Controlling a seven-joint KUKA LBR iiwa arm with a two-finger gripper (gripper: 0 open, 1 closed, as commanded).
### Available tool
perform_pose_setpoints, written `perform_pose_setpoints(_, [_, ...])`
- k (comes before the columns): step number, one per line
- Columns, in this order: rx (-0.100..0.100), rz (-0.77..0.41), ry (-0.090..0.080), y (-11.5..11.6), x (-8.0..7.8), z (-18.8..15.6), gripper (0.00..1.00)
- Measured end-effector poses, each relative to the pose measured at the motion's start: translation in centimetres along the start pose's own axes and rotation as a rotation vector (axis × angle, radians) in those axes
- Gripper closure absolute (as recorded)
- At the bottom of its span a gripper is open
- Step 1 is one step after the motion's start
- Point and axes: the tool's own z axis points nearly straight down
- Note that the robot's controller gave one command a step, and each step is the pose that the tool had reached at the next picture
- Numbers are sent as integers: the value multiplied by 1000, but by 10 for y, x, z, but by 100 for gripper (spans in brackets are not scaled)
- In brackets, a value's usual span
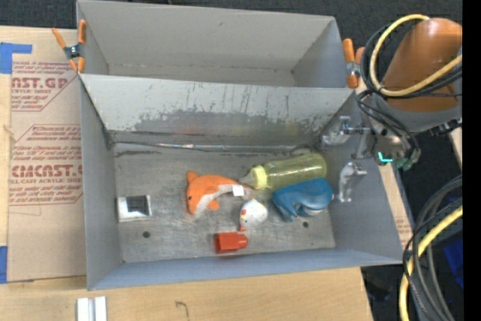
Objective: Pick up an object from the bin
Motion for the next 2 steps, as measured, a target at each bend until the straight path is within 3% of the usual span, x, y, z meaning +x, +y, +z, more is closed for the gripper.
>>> perform_pose_setpoints(1, [1, -1, -7, 0, -2, -4, 0])
perform_pose_setpoints(2, [2, -105, -10, 1, 1, 44, 0])
